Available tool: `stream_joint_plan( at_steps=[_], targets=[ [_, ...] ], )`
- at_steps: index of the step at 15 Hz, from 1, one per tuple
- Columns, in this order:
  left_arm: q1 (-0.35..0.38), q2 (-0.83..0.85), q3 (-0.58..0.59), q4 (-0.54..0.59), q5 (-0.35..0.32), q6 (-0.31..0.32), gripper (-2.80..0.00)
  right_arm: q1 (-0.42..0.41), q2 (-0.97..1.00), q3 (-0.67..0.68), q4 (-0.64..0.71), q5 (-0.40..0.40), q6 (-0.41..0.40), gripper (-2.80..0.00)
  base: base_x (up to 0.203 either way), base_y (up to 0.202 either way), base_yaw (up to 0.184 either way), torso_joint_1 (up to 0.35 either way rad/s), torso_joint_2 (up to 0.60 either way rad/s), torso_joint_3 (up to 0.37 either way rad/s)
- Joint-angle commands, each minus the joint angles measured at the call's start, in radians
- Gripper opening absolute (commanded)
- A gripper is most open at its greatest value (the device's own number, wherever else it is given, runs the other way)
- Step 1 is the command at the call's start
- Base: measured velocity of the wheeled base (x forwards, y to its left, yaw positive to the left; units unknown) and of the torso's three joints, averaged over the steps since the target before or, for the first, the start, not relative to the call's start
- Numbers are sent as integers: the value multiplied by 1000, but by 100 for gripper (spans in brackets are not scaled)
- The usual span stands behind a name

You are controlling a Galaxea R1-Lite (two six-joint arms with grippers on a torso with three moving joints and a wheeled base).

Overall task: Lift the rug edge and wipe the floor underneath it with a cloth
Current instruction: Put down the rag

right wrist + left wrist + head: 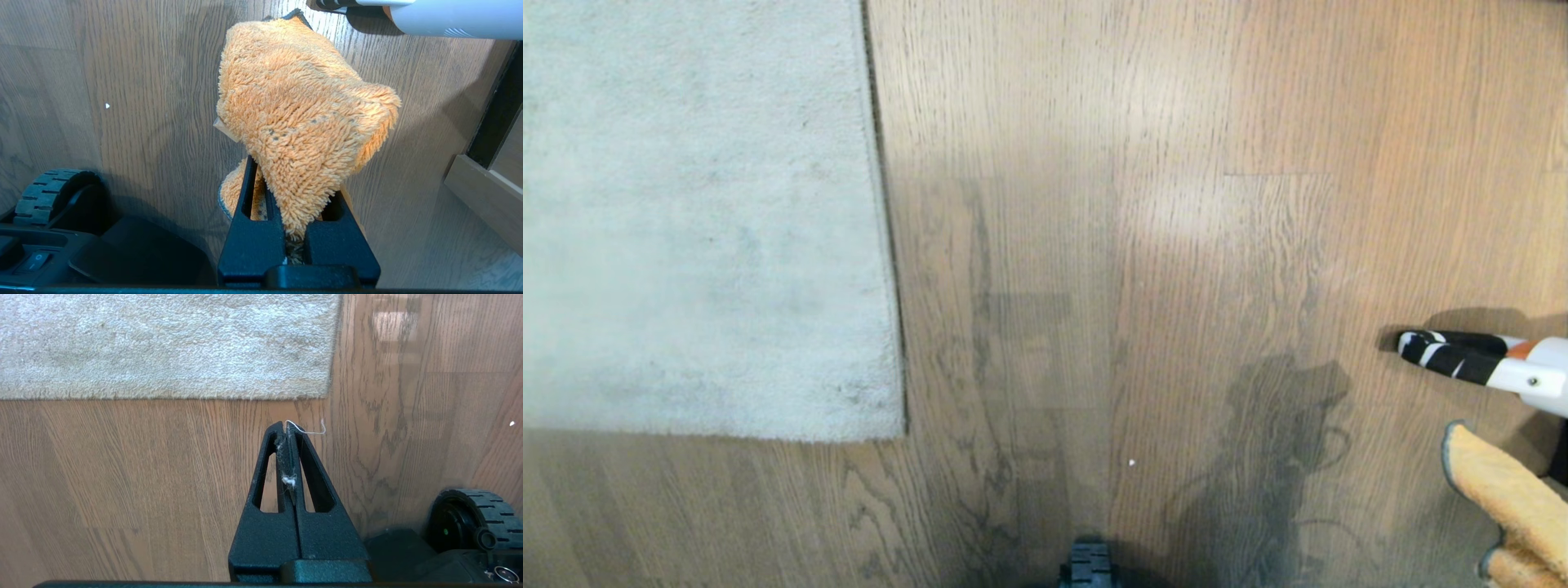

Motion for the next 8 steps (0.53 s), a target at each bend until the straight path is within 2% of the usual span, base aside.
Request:
stream_joint_plan(
  at_steps=[1,3,5,8],
  targets=[
    [0,0,0,0,1,0,-280,0,1,0,0,0,-3,-280,0,0,0,0,0,0],
    [0,0,0,0,0,0,-280,0,1,-3,-5,-2,-2,-280,0,0,0,0,0,0],
    [0,0,0,0,0,0,-280,0,1,-16,-21,5,-69,-280,0,0,0,0,0,0],
    [0,0,0,0,0,0,-280,0,54,-100,6,9,-74,-280,0,0,0,0,0,0]
  ],
)
